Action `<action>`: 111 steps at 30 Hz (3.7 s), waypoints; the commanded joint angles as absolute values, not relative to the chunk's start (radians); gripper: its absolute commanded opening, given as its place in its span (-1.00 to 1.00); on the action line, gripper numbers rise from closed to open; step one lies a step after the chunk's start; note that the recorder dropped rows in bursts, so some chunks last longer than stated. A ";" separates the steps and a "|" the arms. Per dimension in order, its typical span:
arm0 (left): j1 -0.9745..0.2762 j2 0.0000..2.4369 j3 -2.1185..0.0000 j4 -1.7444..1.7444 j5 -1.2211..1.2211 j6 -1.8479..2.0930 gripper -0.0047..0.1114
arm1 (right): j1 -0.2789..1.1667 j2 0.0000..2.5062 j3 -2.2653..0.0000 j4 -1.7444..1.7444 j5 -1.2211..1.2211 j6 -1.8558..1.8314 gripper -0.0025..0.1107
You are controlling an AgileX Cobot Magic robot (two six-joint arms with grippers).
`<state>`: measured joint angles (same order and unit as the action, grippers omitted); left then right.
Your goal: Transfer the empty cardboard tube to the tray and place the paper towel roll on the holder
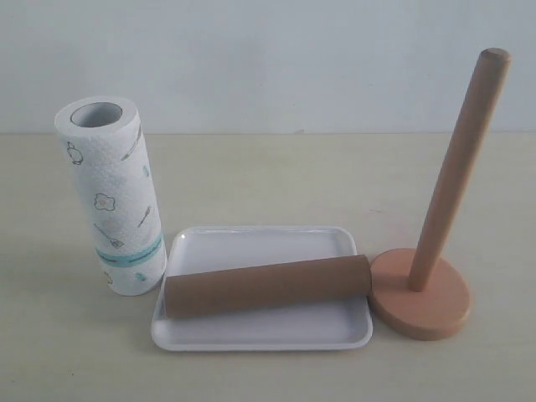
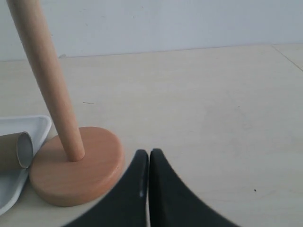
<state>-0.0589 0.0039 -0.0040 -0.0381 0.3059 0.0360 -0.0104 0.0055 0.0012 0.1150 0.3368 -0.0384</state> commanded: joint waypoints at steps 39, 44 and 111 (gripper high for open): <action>-0.056 0.000 0.000 -0.041 0.306 0.031 -0.84 | -0.018 0.000 0.000 0.109 0.348 -0.029 -0.96; -0.056 0.000 0.000 -0.041 0.271 0.031 -0.84 | -0.018 0.000 0.000 0.109 0.348 -0.029 -0.96; -0.056 1.362 -0.155 0.532 -1.140 -0.277 0.97 | -0.018 0.000 0.000 0.120 0.319 -0.027 -0.96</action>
<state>-0.0589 1.3570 -0.1346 0.5353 -1.1290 -0.2676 -0.0104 0.0046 0.0012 0.1181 0.3423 -0.0258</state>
